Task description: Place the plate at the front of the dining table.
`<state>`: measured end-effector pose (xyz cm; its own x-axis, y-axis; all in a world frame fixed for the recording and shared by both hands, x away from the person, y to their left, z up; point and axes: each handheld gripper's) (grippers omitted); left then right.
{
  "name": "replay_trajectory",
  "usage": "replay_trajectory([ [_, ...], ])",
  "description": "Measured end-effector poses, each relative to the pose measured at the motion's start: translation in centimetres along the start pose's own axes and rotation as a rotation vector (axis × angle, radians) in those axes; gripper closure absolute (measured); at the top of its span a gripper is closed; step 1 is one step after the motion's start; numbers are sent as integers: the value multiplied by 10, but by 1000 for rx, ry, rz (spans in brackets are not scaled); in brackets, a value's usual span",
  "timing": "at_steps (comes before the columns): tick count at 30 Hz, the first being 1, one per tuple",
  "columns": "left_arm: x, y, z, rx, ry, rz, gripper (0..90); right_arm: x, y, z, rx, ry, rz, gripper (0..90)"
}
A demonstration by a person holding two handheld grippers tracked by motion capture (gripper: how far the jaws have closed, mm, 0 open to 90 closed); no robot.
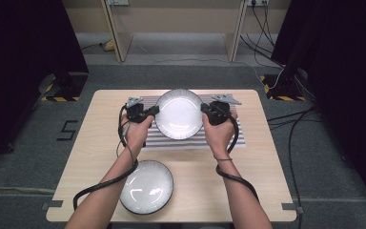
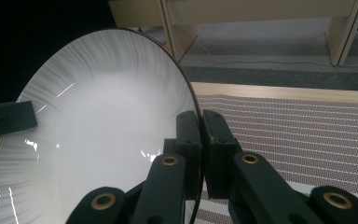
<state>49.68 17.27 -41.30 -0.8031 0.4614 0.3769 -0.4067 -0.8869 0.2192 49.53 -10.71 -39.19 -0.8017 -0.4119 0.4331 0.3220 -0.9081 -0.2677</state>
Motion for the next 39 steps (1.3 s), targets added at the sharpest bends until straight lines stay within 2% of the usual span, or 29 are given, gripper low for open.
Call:
replay_trajectory([
  [7,-3,0,4,-10,3,-2,842,-3,3,4,-10,0,0,866],
  [39,-24,-3,13,0,-15,3,843,-20,16,12,-24,0,-10,864],
])
Point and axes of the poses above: each handheld gripper's, and its own axes: x roughly backward along the jaws, z roughly out of its top, y roughly to its right, and after that the axes turned 5 degrees about -x, right-handed
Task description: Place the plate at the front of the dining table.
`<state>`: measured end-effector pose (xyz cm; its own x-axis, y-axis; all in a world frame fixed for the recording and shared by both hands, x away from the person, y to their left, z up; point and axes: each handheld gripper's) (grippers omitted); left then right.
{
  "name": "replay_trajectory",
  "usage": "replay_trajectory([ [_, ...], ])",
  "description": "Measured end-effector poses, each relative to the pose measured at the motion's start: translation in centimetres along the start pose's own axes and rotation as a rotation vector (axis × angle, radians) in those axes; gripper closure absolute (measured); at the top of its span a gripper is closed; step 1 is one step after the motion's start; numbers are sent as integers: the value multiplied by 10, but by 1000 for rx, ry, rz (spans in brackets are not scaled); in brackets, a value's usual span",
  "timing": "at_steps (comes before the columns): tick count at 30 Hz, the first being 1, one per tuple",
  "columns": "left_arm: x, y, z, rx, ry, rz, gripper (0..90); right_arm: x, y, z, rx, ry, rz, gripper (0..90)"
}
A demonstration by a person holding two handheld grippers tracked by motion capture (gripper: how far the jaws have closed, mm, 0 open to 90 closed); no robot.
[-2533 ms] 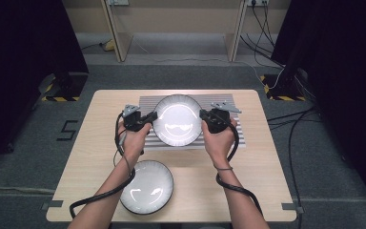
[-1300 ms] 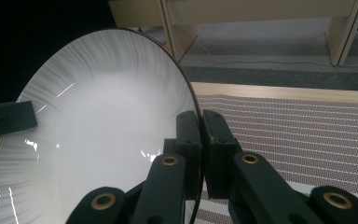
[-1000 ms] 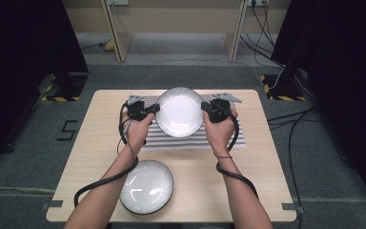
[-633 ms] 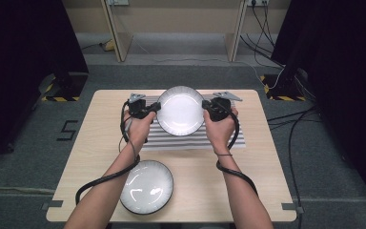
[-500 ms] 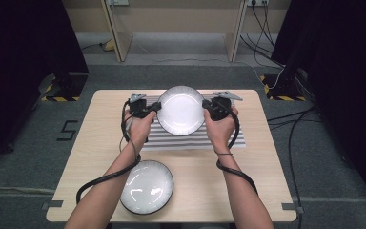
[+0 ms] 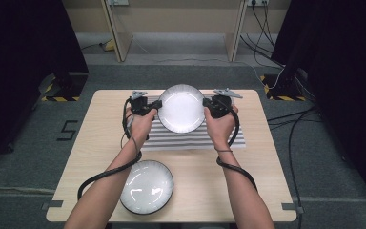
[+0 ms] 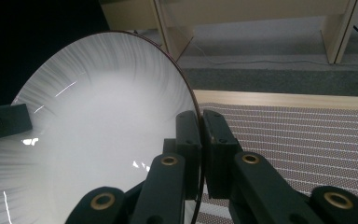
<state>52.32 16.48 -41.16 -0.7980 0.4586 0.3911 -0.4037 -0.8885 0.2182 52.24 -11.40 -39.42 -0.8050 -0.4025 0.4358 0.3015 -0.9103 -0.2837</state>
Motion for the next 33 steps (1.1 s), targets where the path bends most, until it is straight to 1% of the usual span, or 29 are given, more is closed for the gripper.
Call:
replay_trajectory([
  [5,-3,-2,0,8,-5,-1,843,-4,1,1,0,-4,-2,864],
  [15,-9,-5,1,28,-12,10,841,-11,1,4,2,-9,-10,864],
  [19,-11,-6,2,24,-16,12,842,-14,3,5,0,-9,-13,863],
  [33,-19,-7,2,31,-34,18,840,-20,7,5,-9,-22,-21,862],
])
Point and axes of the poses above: each handheld gripper's, and its own axes: x roughly backward along the jaws, z roughly out of its top, y roughly to its right, and after that the axes turned 5 degrees about -x, right-handed
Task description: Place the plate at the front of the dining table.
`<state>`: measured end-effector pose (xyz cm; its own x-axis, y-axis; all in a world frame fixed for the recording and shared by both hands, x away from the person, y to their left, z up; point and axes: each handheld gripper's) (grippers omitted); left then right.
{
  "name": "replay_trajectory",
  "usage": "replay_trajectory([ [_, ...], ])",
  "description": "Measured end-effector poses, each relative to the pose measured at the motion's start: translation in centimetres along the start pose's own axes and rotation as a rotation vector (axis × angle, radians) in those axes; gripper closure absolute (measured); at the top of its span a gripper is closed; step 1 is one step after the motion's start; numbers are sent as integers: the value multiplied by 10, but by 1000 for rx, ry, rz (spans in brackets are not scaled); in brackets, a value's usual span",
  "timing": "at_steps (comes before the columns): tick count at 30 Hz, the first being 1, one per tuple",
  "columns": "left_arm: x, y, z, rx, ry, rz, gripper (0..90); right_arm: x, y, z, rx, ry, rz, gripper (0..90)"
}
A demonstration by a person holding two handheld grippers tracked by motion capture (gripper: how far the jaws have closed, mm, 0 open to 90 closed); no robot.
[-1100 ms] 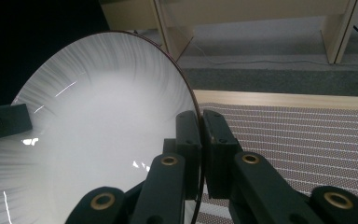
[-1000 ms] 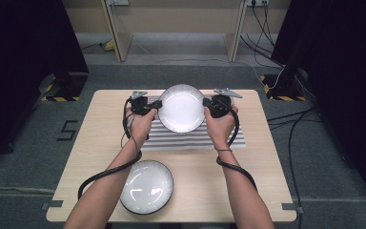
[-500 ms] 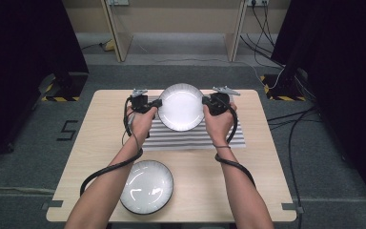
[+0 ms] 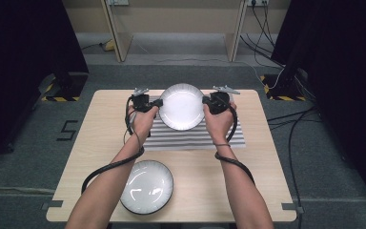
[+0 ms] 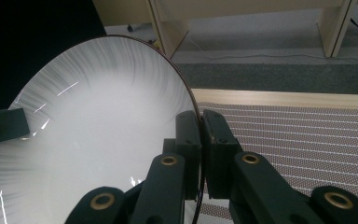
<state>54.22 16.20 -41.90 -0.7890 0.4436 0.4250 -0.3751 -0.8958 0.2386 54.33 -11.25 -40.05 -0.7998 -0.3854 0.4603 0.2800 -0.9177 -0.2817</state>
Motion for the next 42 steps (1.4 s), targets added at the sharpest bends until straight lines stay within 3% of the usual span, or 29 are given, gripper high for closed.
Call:
replay_trajectory([
  [42,-17,-14,-9,43,-42,8,841,-25,4,-5,-11,-51,-9,861],
])
Point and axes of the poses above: each handheld gripper's, and its own axes: x roughly backward along the jaws, z roughly out of its top, y roughly to its right, and after that the axes turned 5 degrees about -x, right-handed
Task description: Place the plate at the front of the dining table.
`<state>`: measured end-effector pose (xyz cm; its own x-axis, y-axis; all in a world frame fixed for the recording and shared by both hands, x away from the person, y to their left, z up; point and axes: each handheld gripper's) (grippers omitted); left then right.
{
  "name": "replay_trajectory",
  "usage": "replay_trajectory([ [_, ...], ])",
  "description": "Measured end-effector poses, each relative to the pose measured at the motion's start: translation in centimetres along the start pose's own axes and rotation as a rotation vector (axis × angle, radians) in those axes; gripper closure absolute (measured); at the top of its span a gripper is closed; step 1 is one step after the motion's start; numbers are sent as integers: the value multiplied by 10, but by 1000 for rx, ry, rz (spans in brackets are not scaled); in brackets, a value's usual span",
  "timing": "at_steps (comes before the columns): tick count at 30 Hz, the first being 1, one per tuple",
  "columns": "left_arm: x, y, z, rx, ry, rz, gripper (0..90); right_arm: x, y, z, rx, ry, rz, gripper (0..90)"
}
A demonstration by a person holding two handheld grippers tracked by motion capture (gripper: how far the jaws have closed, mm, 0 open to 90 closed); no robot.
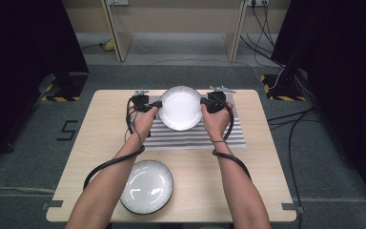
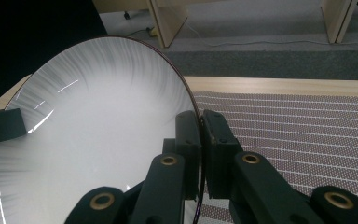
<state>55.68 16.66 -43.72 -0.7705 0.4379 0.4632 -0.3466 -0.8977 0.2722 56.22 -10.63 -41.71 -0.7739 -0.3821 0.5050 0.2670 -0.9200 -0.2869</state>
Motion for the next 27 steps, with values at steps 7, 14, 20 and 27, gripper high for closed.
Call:
replay_trajectory([
  [7,-1,-2,-1,10,-3,-3,844,-3,0,-1,0,-9,-1,861],
  [14,-3,-3,-2,28,-6,2,847,-6,2,-1,-11,-17,0,861],
  [20,-5,-4,-3,30,-11,2,847,-8,3,-1,-8,-20,-2,861],
  [27,-8,-6,-5,38,-19,2,847,-11,4,-2,-6,-26,-3,861],
])
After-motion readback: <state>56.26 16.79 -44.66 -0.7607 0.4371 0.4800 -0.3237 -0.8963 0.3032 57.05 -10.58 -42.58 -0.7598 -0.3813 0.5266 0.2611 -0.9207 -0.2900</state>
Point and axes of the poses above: each handheld gripper's, and its own axes: x roughly backward along the jaws, z roughly out of its top, y roughly to its right, and after that the axes turned 5 degrees about -x, right-handed
